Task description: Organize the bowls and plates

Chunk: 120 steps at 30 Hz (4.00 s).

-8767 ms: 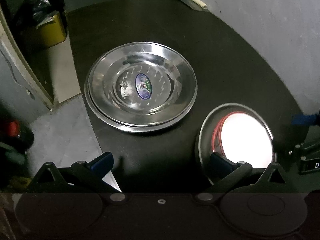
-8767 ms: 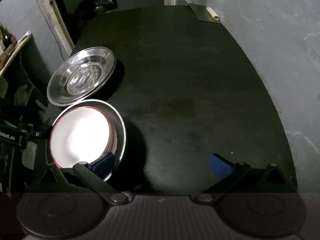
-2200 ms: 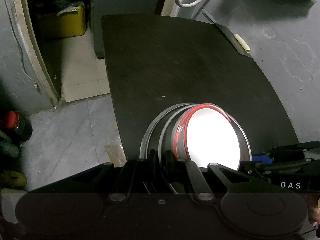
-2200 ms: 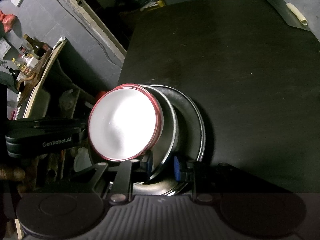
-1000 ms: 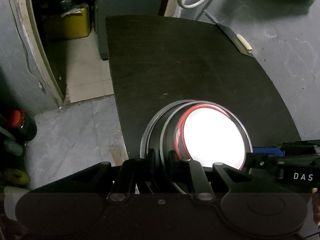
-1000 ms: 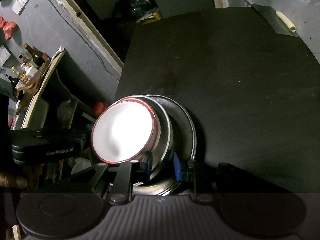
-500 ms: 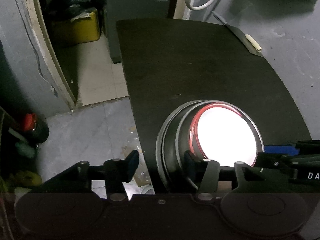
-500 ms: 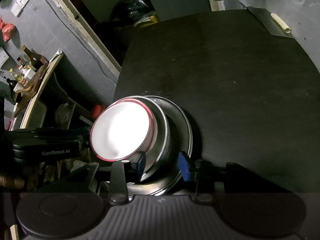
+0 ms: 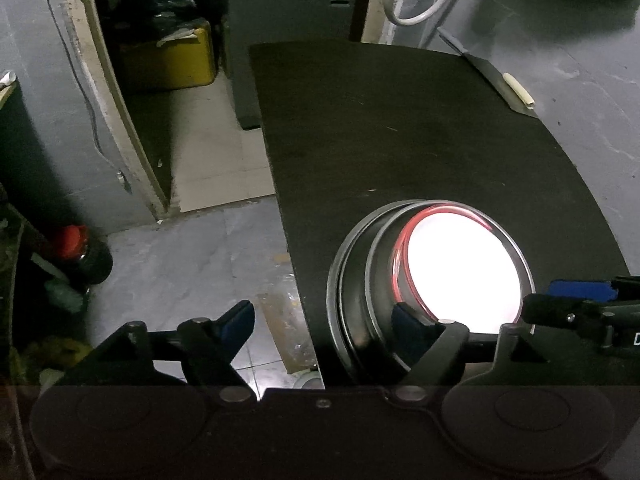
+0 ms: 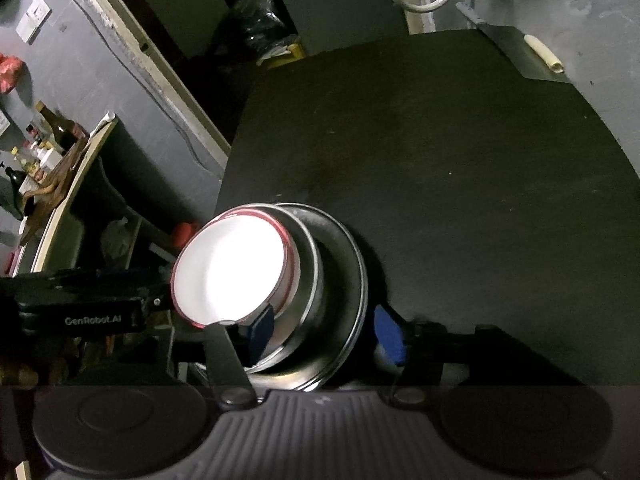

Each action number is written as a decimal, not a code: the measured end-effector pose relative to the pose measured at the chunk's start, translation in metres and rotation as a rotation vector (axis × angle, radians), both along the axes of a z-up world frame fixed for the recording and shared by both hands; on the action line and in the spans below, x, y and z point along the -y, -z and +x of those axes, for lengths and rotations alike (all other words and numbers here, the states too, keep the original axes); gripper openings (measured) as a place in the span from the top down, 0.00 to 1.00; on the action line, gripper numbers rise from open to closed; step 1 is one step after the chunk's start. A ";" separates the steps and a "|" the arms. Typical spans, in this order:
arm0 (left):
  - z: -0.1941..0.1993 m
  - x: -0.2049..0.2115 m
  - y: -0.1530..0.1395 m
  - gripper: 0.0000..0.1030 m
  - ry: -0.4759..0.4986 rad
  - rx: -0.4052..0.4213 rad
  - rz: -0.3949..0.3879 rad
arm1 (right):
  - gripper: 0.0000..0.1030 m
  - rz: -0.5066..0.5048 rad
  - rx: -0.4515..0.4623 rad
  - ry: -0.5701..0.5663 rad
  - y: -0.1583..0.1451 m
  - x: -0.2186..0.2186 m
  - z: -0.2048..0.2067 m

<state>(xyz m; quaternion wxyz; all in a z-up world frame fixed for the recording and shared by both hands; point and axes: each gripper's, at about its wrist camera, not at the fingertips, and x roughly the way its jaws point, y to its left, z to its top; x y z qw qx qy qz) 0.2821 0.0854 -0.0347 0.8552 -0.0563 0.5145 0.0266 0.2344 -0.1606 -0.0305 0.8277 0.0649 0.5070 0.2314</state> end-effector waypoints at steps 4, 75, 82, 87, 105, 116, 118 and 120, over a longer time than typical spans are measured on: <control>-0.004 0.001 -0.002 0.17 -0.017 0.006 0.013 | 0.26 0.013 0.019 0.008 -0.003 0.005 -0.002; -0.179 0.034 -0.090 0.01 -0.086 0.536 0.066 | 0.00 0.039 0.463 0.351 -0.060 0.039 -0.181; -0.204 0.027 -0.082 0.01 -0.091 0.549 0.053 | 0.00 0.008 0.530 0.379 -0.061 0.037 -0.221; -0.216 0.030 -0.077 0.01 -0.082 0.560 0.031 | 0.00 0.005 0.579 0.348 -0.068 0.042 -0.233; -0.248 0.057 -0.052 0.01 -0.067 0.513 0.080 | 0.00 -0.030 0.534 0.186 -0.046 0.059 -0.258; -0.263 0.056 -0.042 0.01 -0.014 0.492 0.074 | 0.00 -0.038 0.508 0.197 -0.041 0.055 -0.269; -0.264 0.056 -0.041 0.01 -0.007 0.490 0.074 | 0.00 -0.048 0.499 0.202 -0.040 0.054 -0.269; -0.265 0.054 -0.041 0.01 -0.006 0.489 0.074 | 0.00 -0.050 0.492 0.206 -0.039 0.053 -0.269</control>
